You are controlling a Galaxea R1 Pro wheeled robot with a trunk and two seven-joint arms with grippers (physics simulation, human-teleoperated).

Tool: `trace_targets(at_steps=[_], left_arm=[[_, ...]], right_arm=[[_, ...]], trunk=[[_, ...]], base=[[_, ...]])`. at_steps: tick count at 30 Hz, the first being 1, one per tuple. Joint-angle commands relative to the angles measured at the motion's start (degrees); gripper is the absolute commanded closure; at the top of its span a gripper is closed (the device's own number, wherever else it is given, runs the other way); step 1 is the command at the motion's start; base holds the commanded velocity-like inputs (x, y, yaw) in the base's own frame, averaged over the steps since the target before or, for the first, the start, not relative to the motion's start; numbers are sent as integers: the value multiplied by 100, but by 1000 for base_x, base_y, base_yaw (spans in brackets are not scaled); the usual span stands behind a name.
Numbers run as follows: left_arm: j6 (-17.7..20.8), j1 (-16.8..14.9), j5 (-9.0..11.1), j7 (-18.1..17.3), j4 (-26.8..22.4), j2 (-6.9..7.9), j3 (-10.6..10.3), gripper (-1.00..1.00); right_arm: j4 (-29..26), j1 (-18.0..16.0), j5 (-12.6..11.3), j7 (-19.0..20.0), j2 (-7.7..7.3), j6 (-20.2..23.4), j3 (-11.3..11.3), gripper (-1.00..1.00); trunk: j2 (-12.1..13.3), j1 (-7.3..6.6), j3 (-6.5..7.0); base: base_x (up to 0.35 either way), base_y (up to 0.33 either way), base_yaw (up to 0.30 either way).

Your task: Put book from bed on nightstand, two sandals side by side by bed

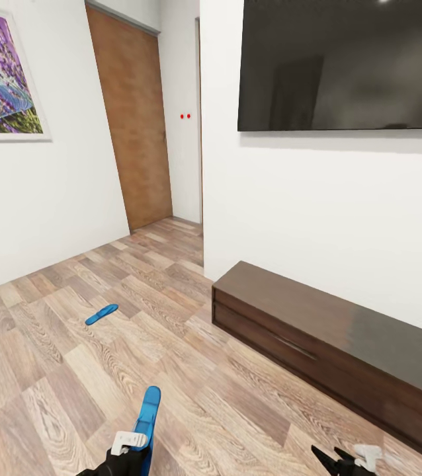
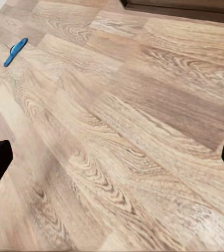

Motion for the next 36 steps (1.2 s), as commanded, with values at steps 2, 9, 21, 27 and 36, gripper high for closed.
trace_targets(at_steps=[2,9,21,27,36], left_arm=[[-9,-5,-2,-32,6,-3,30,100],[-11,-2,-4,-13,12,-12,29,100],[-12,-3,4,-1,12,-40,21,100],[-12,-3,10,1,14,-47,28,100],[-12,-2,28,-3,15,-47,30,100]], right_arm=[[12,-5,23,86,22,-12,-31,-100],[384,-5,44,-1078,150,-70,-18,-100],[474,-5,534,-1534,410,-113,-30,-100],[455,-5,536,-1519,383,-110,-35,-100],[453,-5,539,-1527,402,-116,-35,-100]], trunk=[[-2,-1,-5],[-2,-1,-5],[-2,-1,-5],[-2,-1,-5],[-2,-1,-5]], base=[[0,0,0],[0,0,0],[0,0,0],[0,0,0],[0,0,0]])
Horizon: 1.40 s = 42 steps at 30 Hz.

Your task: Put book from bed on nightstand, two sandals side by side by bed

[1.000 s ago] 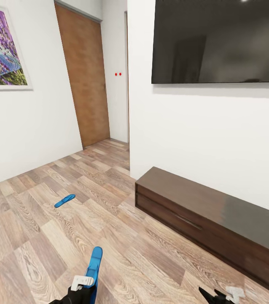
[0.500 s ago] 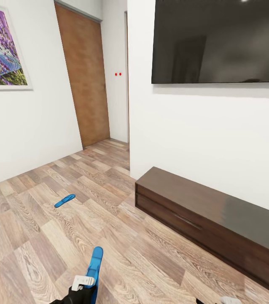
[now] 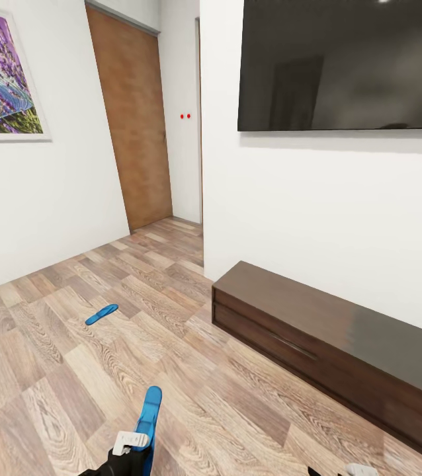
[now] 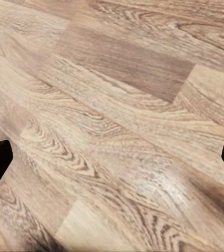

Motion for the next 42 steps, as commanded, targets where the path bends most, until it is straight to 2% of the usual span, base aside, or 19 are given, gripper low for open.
trace_targets(at_steps=[1,6,16,42], left_arm=[[-6,-4,5,-36,6,-2,30,100],[-6,-4,7,-36,6,-2,30,100],[-4,-4,7,-34,6,-2,30,100],[-6,-5,7,-34,6,-2,30,100]], right_arm=[[8,-4,18,35,0,-7,-46,-100],[10,-4,18,35,7,-7,-46,-100],[7,-4,18,35,-1,-7,-46,-100],[-14,-4,18,36,-1,-7,-46,-100]], trunk=[[-2,-1,-5],[-2,-1,-5],[399,-221,174],[399,-221,174]], base=[[0,0,0],[0,0,0],[0,0,0],[0,0,16]])
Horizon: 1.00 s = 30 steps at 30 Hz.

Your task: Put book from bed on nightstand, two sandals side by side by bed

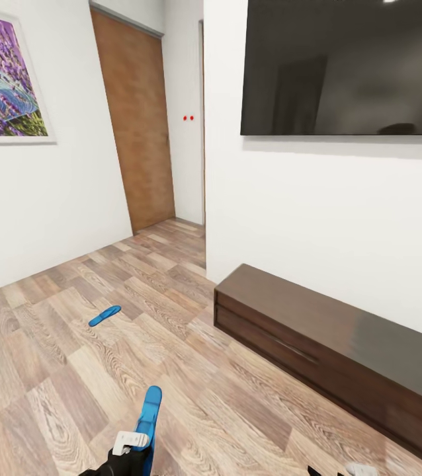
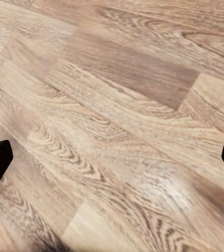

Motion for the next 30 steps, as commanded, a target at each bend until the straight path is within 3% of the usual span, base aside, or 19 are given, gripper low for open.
trace_targets(at_steps=[1,30], left_arm=[[-5,-5,4,-41,8,-3,31,100],[-5,-4,13,-33,25,-3,31,100]], right_arm=[[6,-3,17,35,0,-7,-46,-100],[2,-3,17,41,0,-7,-50,-100]], trunk=[[-2,-1,-5],[-2,-1,-5]], base=[[0,0,245],[0,0,290]])
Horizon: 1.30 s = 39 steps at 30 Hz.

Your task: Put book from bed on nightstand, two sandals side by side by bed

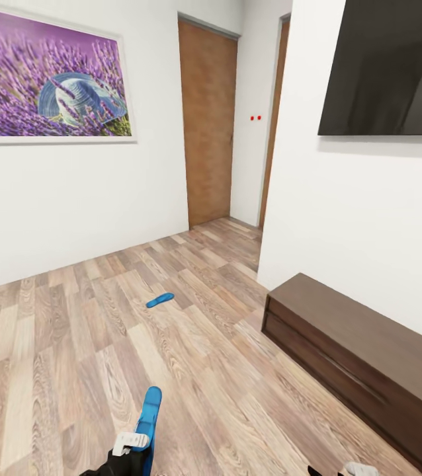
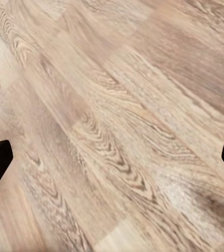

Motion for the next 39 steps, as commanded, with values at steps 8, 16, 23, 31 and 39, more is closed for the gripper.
trace_targets(at_steps=[8,16,23,31,39], left_arm=[[-6,-6,8,-39,10,-3,30,100],[-6,-7,0,-39,71,-3,30,100],[-6,-7,-1,-39,78,-3,30,100],[-6,-6,16,-39,78,-9,29,100],[-6,-7,17,-39,78,-11,29,100]], right_arm=[[7,-2,16,30,0,-6,-46,-100],[2,-2,24,21,8,-6,-41,-100],[7,-2,25,17,14,-8,-41,-100],[9,-2,25,10,10,-6,-41,-100],[9,-2,25,5,15,-8,-41,-100]], trunk=[[-2,-1,-5],[-2,-1,-5],[-2,-1,-5],[-2,-1,-5],[-2,-1,-30]], base=[[0,0,293],[0,0,293],[0,0,292],[0,0,168],[0,0,8]])
